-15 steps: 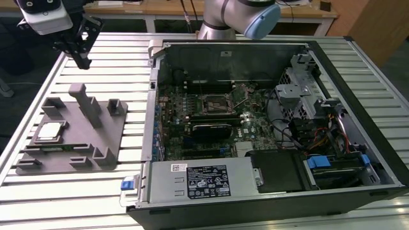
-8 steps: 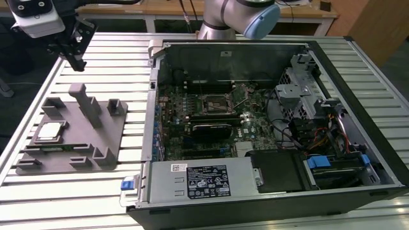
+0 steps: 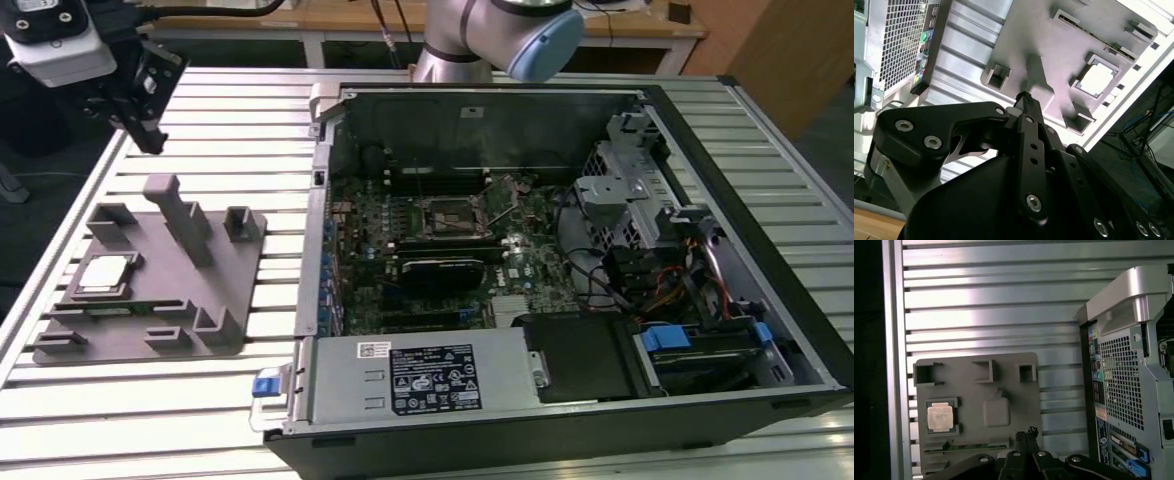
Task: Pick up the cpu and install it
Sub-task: 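Reach for the cpu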
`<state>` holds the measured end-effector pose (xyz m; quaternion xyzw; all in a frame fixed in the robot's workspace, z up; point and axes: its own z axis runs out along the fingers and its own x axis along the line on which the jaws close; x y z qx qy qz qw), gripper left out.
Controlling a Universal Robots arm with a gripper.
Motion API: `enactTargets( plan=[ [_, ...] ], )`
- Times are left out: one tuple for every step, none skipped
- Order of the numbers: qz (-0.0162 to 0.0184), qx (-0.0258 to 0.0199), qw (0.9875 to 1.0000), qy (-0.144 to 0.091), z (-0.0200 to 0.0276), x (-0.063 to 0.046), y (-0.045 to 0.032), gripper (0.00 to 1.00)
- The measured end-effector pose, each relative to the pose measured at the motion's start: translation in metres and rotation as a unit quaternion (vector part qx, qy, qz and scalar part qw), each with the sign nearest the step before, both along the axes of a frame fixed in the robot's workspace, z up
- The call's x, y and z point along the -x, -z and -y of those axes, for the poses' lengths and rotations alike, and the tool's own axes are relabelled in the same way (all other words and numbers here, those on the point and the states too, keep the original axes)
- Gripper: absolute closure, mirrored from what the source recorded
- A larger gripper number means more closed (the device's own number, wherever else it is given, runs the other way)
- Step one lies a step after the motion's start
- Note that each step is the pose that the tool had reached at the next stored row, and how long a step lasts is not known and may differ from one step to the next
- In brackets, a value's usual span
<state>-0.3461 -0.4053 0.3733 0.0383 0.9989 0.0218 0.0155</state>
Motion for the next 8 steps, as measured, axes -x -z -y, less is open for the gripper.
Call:
enactTargets(
  plan=[
    [0.0, 0.0, 1.0, 0.0, 0.0, 0.002, 0.0007, 0.89],
    [0.0, 0.0, 1.0, 0.0, 0.0, 0.004, 0.0015, 0.89],
    [0.0, 0.0, 1.0, 0.0, 0.0001, 0.006, 0.0023, 0.89],
    [0.0, 0.0, 1.0, 0.0, 0.0001, 0.008, 0.0032, 0.89],
    [0.0, 0.0, 1.0, 0.0, 0.0001, 0.01, 0.004, 0.89],
    [0.0, 0.0, 1.0, 0.0, 0.0001, 0.012, 0.0048, 0.89],
    [0.0, 0.0, 1.0, 0.0, 0.0001, 0.014, 0.0056, 0.89],
    [0.0, 0.0, 1.0, 0.0, 0.0001, 0.016, 0.0064, 0.89]
  ],
)
